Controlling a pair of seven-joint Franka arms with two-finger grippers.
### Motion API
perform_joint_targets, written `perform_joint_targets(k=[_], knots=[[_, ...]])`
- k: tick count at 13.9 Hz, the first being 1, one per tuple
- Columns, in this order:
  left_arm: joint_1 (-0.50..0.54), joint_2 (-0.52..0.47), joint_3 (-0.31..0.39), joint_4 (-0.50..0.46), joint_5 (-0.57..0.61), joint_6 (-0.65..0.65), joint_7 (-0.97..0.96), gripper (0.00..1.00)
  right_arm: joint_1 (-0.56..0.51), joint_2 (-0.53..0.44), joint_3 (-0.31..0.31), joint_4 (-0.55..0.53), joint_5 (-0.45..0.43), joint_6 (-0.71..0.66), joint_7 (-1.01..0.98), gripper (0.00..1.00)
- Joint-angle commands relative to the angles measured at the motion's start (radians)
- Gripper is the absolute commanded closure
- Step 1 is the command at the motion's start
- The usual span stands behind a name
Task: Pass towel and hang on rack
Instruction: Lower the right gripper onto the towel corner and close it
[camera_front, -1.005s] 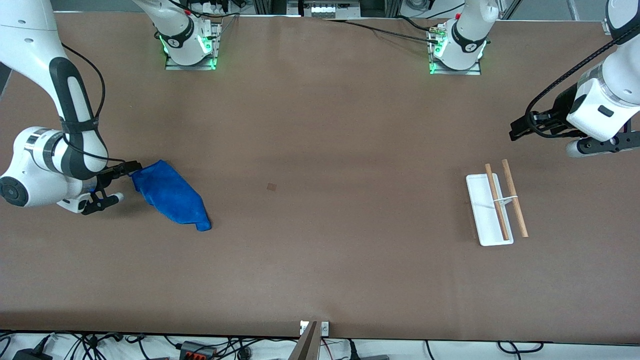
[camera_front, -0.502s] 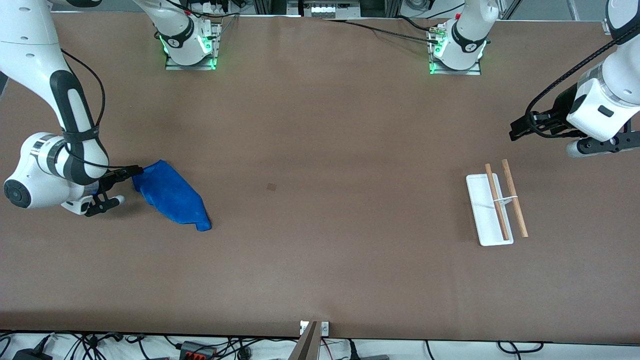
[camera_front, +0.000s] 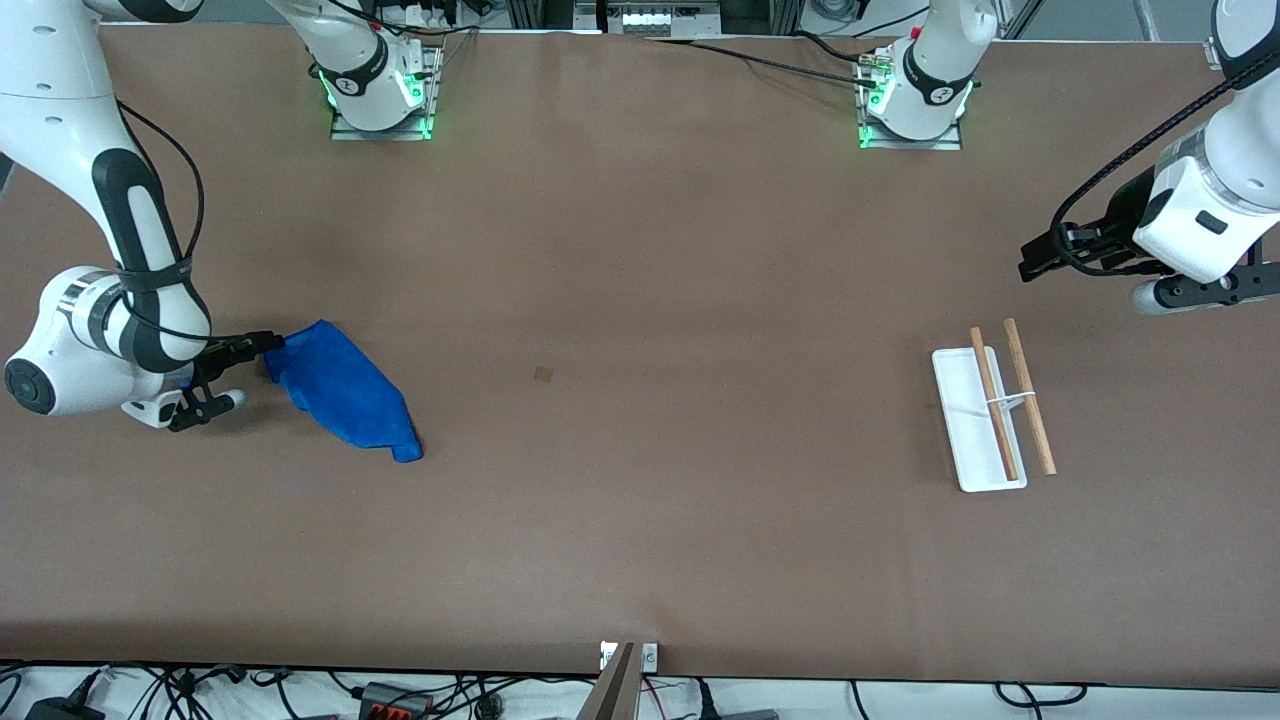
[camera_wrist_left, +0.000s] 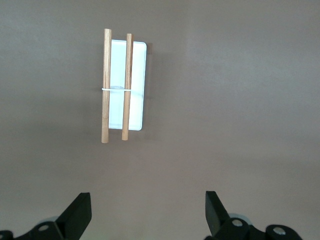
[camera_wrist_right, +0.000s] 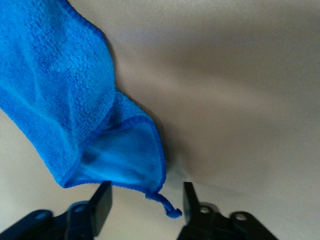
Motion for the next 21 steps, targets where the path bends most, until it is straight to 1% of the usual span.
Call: perform_joint_targets(k=[1, 3, 7, 10, 12, 14, 16, 18, 19, 21], knots=[[0.002, 0.011, 0.002, 0.024, -0.012, -0.013, 0.021, 0.0, -0.014, 0.009, 0.008, 0.005, 0.024, -0.011, -0.024, 0.42], [0.002, 0.011, 0.002, 0.024, -0.012, -0.013, 0.021, 0.0, -0.015, 0.009, 0.008, 0.004, 0.024, -0.013, -0.026, 0.45], [0.001, 0.009, 0.002, 0.024, -0.012, -0.013, 0.021, 0.0, -0.017, 0.015, 0.009, 0.004, 0.024, -0.013, -0.049, 0.69], [0.002, 0.009, 0.002, 0.024, -0.012, -0.013, 0.021, 0.0, -0.021, 0.015, 0.008, 0.004, 0.024, -0.013, -0.092, 0.85], [0.002, 0.009, 0.002, 0.024, -0.012, -0.013, 0.02, 0.0, -0.02, 0.015, 0.008, 0.005, 0.022, -0.013, -0.128, 0.91], [0.001, 0.011, 0.002, 0.024, -0.012, -0.013, 0.021, 0.0, -0.017, 0.013, 0.008, 0.008, 0.022, -0.013, -0.155, 1.0], [0.001, 0.009, 0.002, 0.024, -0.012, -0.013, 0.021, 0.0, -0.011, -0.001, 0.011, 0.013, 0.02, -0.025, -0.164, 1.0], [0.002, 0.009, 0.002, 0.024, -0.012, -0.013, 0.021, 0.0, 0.006, -0.031, 0.017, 0.027, 0.011, -0.064, -0.173, 1.0], [0.002, 0.009, 0.002, 0.024, -0.012, -0.013, 0.021, 0.0, 0.031, -0.056, 0.017, 0.045, 0.008, -0.086, -0.185, 1.0], [0.002, 0.011, 0.002, 0.024, -0.012, -0.013, 0.021, 0.0, 0.064, -0.097, 0.015, 0.108, 0.011, -0.181, -0.162, 1.0]])
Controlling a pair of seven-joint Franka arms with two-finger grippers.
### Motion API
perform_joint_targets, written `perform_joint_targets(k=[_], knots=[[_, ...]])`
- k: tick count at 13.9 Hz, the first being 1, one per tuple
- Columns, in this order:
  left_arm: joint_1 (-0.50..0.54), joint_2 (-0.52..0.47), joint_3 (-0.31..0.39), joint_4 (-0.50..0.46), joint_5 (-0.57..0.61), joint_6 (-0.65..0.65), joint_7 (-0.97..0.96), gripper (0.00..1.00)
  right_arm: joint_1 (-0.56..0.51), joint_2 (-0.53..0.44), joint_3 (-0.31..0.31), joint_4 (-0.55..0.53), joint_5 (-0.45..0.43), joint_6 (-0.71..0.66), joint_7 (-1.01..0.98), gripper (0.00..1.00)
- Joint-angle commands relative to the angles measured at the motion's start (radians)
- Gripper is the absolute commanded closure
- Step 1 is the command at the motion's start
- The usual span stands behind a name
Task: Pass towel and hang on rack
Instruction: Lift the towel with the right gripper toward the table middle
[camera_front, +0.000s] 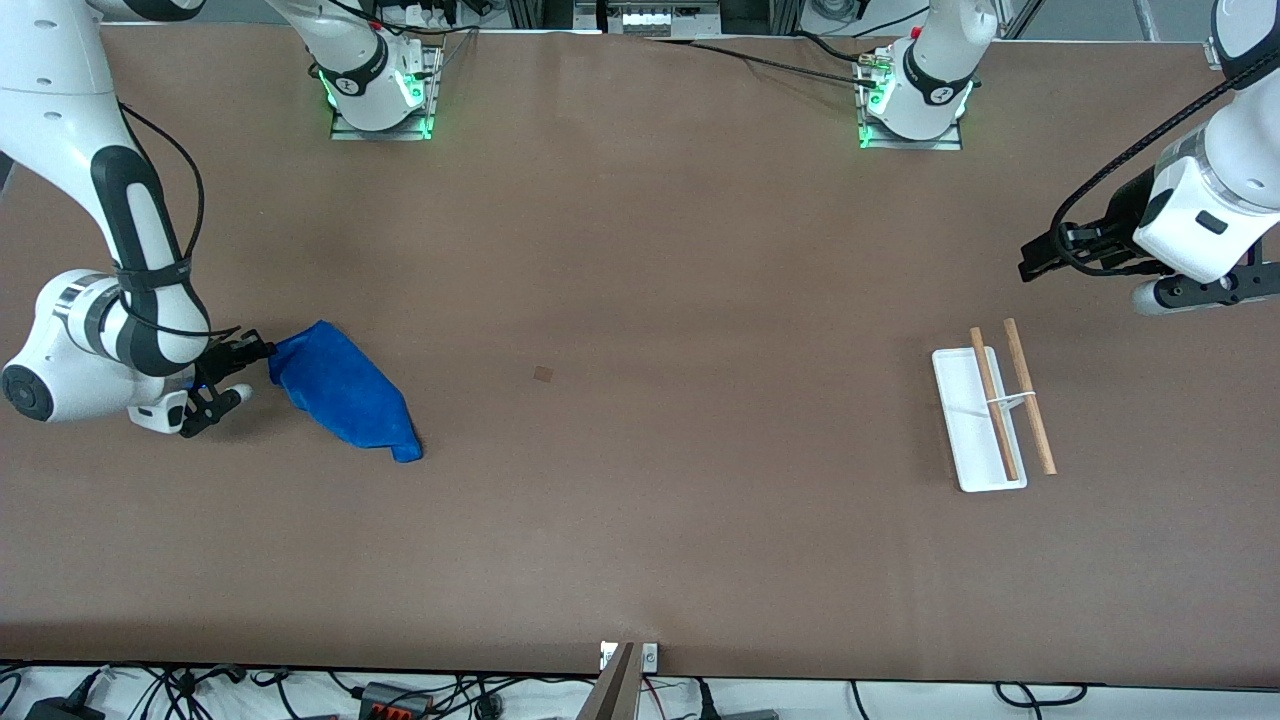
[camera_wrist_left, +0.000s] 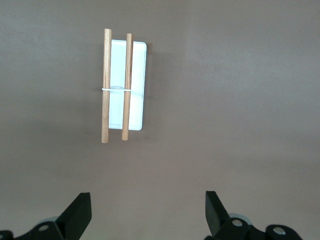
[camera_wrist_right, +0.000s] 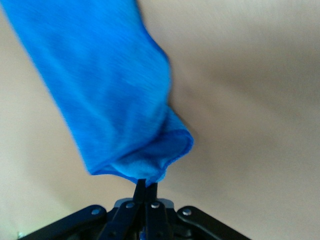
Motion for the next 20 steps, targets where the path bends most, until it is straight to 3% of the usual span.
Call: perform_joint_targets(k=[1, 4, 7, 11, 14, 18, 20], knots=[[0.002, 0.009, 0.002, 0.024, -0.012, -0.013, 0.021, 0.0, 0.052, -0.074, -0.002, 0.085, 0.011, -0.135, 0.002, 1.0], [0.002, 0.009, 0.002, 0.024, -0.014, -0.013, 0.021, 0.0, 0.061, -0.106, 0.002, 0.224, 0.022, -0.313, 0.081, 1.0], [0.002, 0.011, 0.002, 0.024, -0.012, -0.013, 0.02, 0.0, 0.146, -0.163, 0.051, 0.324, 0.021, -0.438, 0.273, 1.0], [0.005, 0.009, 0.002, 0.024, -0.014, -0.013, 0.021, 0.0, 0.346, -0.212, 0.108, 0.413, 0.019, -0.423, 0.572, 1.0], [0.007, 0.009, 0.002, 0.024, -0.014, -0.013, 0.02, 0.0, 0.507, -0.211, 0.115, 0.508, 0.018, -0.378, 0.784, 1.0], [0.013, 0.059, 0.002, 0.029, -0.035, -0.008, 0.023, 0.0, 0.65, -0.211, 0.118, 0.518, 0.019, -0.259, 0.98, 1.0], [0.013, 0.067, 0.006, 0.027, -0.06, -0.013, 0.116, 0.0, 0.724, -0.211, 0.115, 0.518, 0.018, -0.205, 1.063, 1.0]])
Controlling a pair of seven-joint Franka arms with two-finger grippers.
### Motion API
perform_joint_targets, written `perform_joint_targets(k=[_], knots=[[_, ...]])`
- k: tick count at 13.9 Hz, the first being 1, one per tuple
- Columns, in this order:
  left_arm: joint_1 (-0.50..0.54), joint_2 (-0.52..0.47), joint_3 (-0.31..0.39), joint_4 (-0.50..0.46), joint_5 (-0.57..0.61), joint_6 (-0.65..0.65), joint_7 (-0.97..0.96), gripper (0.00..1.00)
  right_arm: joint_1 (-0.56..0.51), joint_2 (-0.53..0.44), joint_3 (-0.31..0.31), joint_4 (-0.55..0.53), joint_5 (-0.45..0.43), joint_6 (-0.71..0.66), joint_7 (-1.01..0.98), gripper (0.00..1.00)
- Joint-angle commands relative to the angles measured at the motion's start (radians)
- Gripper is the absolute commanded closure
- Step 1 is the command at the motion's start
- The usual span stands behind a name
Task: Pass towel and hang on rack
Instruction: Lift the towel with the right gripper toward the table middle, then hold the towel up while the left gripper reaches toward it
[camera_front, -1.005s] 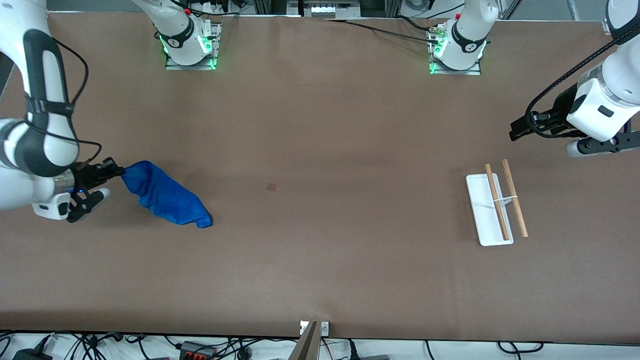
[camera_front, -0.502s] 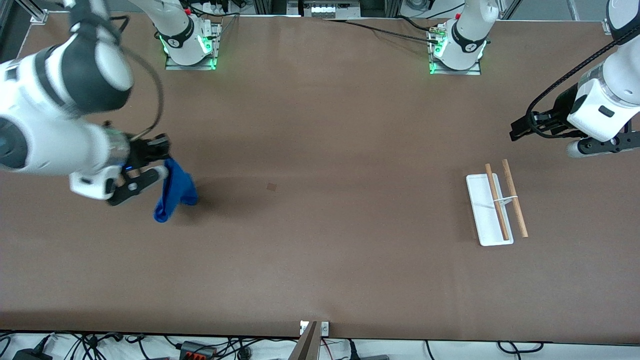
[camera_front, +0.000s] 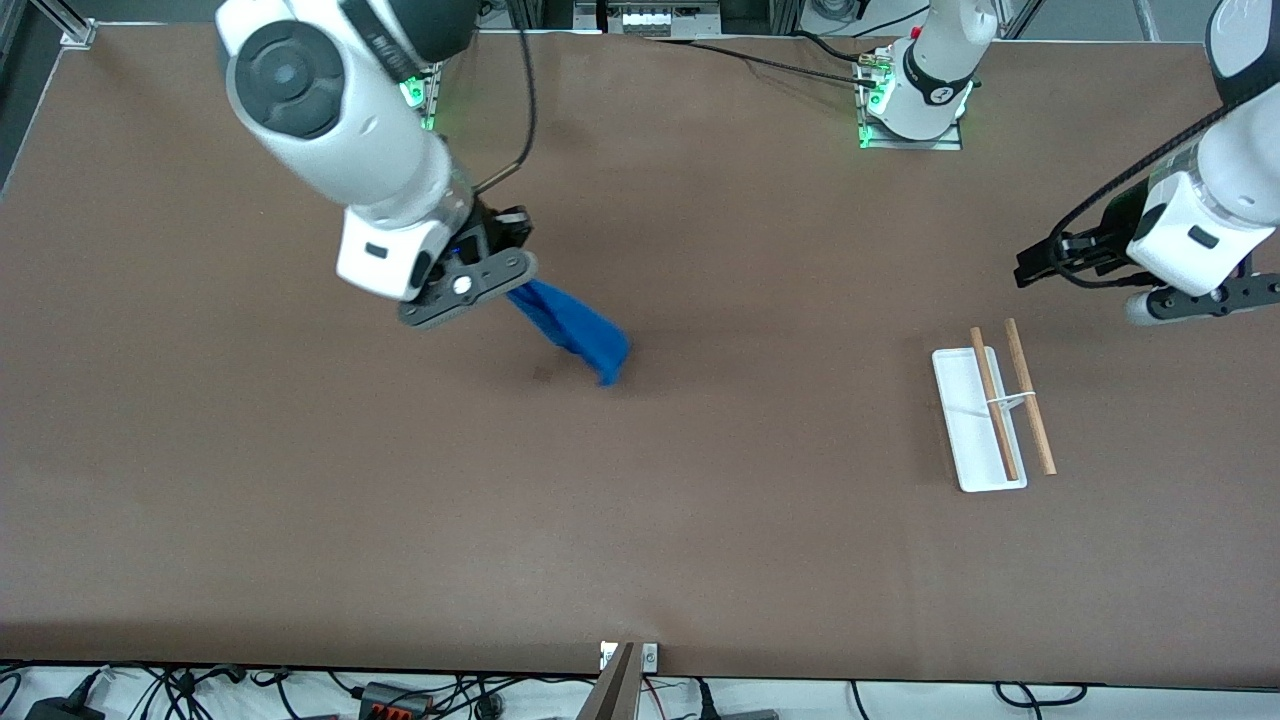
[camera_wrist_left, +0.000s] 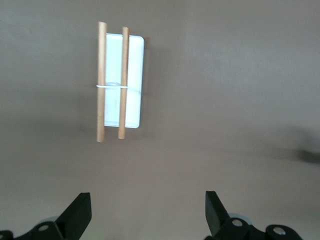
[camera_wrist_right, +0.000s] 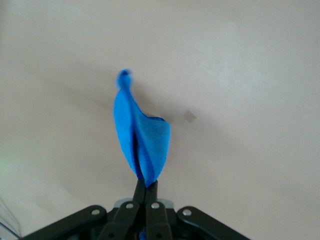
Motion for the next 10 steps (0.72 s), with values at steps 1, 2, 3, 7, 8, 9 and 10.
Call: perform_joint_targets(k=[1, 2, 3, 7, 8, 9, 10], knots=[[0.011, 0.045, 0.004, 0.023, -0.033, -0.018, 0.142, 0.0, 0.078, 0.009, -0.009, 0.024, -0.001, 0.057, 0.126, 1.0], [0.017, 0.048, 0.004, 0.021, -0.033, -0.018, 0.158, 0.0, 0.092, 0.009, -0.008, 0.024, 0.001, 0.086, 0.167, 1.0], [0.02, 0.049, 0.004, 0.021, -0.033, -0.028, 0.17, 0.0, 0.108, 0.011, -0.007, 0.024, 0.002, 0.108, 0.196, 1.0], [0.018, 0.077, 0.003, 0.027, -0.09, -0.041, 0.278, 0.0, 0.191, 0.011, -0.009, 0.024, 0.001, 0.198, 0.223, 1.0], [0.017, 0.091, 0.003, 0.026, -0.124, -0.033, 0.375, 0.0, 0.21, 0.011, -0.009, 0.024, 0.001, 0.22, 0.229, 1.0], [0.018, 0.107, 0.003, 0.026, -0.139, -0.016, 0.496, 0.0, 0.222, 0.011, -0.009, 0.024, 0.001, 0.244, 0.229, 1.0], [0.018, 0.118, 0.003, 0.018, -0.147, 0.013, 0.599, 0.0, 0.233, 0.011, -0.009, 0.024, 0.001, 0.261, 0.229, 1.0]])
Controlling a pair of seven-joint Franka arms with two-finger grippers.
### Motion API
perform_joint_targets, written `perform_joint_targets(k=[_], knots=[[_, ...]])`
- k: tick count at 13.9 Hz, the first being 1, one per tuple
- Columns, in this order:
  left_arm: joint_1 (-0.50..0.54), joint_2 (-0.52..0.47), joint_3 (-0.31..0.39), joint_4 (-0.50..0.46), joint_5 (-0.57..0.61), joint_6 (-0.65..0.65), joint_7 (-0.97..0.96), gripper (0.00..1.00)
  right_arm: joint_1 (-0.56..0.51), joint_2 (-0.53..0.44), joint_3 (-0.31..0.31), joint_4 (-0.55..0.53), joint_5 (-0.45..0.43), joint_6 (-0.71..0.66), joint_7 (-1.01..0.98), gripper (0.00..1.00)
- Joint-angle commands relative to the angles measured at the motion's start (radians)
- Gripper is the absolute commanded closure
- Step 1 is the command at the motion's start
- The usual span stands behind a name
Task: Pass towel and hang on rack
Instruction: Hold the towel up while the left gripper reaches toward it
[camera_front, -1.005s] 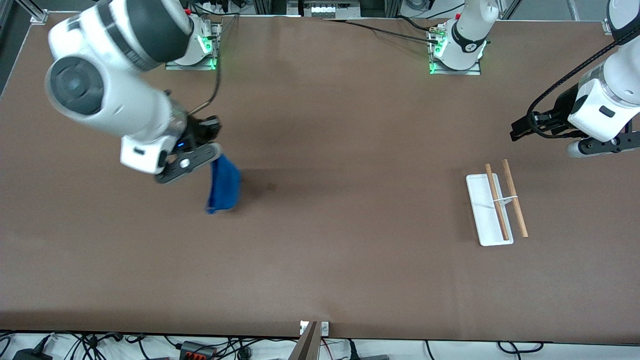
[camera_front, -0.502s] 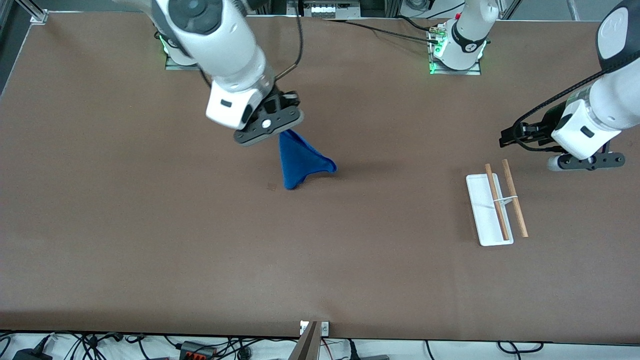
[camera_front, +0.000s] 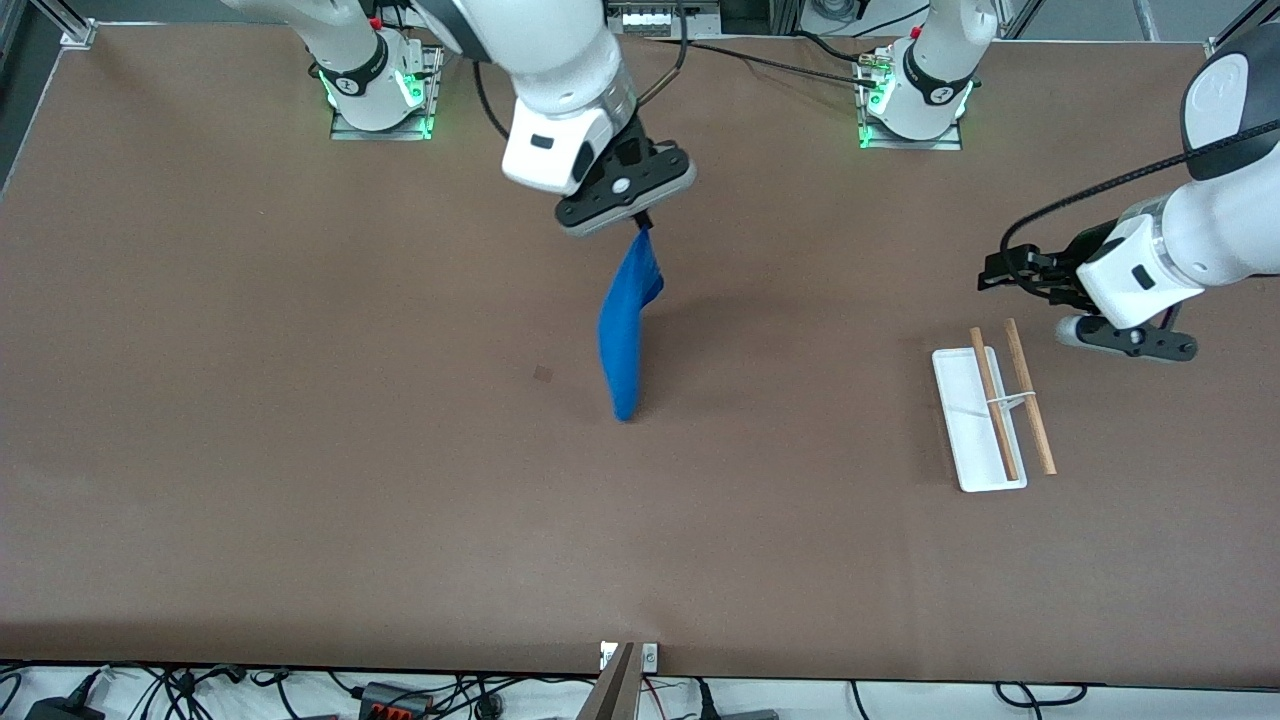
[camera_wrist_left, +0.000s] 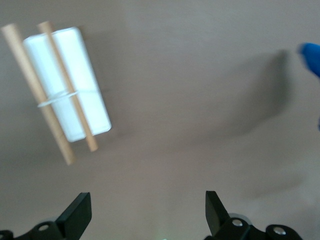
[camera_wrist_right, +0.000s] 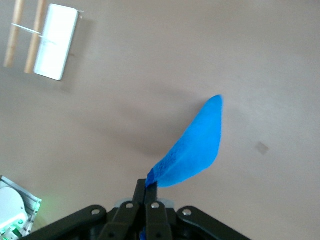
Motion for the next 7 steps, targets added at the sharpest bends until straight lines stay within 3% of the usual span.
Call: perform_joint_targets(k=[1, 7], knots=[[0.01, 0.049, -0.002, -0.005, -0.085, 0.071, 0.263, 0.0, 0.044, 0.01, -0.009, 0.024, 0.001, 0.038, 0.022, 1.0], [-0.022, 0.069, -0.02, -0.152, -0.204, 0.348, 0.765, 0.0, 0.079, 0.01, -0.009, 0.024, 0.001, 0.06, 0.065, 1.0]])
